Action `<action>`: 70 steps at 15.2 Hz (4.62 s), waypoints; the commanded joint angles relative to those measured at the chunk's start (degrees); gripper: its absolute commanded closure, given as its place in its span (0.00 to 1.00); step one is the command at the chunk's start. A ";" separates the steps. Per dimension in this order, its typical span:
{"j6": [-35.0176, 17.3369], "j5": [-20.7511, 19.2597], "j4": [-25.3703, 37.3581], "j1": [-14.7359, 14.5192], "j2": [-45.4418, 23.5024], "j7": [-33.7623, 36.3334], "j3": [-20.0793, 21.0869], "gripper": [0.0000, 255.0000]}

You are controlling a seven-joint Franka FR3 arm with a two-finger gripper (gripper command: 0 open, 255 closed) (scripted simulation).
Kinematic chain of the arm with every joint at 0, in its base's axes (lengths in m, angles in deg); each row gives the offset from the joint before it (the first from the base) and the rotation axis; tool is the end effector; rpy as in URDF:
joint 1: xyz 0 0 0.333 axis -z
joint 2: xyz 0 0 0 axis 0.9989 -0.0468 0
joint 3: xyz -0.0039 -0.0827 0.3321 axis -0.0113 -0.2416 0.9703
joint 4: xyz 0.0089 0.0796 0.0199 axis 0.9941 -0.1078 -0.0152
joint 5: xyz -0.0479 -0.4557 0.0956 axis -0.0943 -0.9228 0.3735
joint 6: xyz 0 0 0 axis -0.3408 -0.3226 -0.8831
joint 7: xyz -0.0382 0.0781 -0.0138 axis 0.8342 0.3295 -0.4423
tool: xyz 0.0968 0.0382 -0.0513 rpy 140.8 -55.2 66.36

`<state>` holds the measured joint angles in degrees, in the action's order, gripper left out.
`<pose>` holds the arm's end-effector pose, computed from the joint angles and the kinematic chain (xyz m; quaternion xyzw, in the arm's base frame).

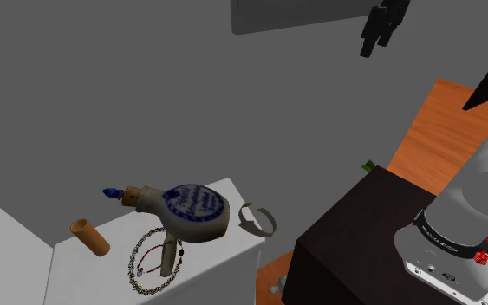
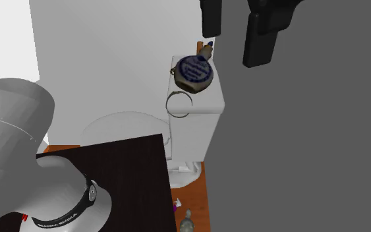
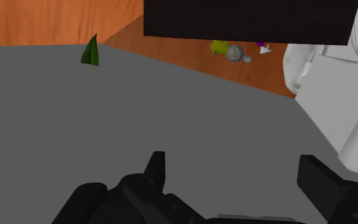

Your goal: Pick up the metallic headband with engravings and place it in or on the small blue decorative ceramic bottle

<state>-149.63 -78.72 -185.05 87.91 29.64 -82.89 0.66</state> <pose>0.3775 -0.0397 0.6343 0.9978 0.0323 0.0452 0.0350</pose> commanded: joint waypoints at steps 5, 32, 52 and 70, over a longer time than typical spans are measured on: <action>-3.98 3.31 -7.25 -0.05 1.50 5.10 1.41 0.00; -49.96 43.10 -31.66 -15.71 -22.78 29.96 16.52 0.00; -66.76 66.40 -24.49 -23.85 -45.28 20.30 19.97 0.00; -61.57 58.34 -26.08 -23.04 -37.80 28.66 19.43 1.00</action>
<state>-212.08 -19.26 -210.83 64.69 -9.38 -55.36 20.17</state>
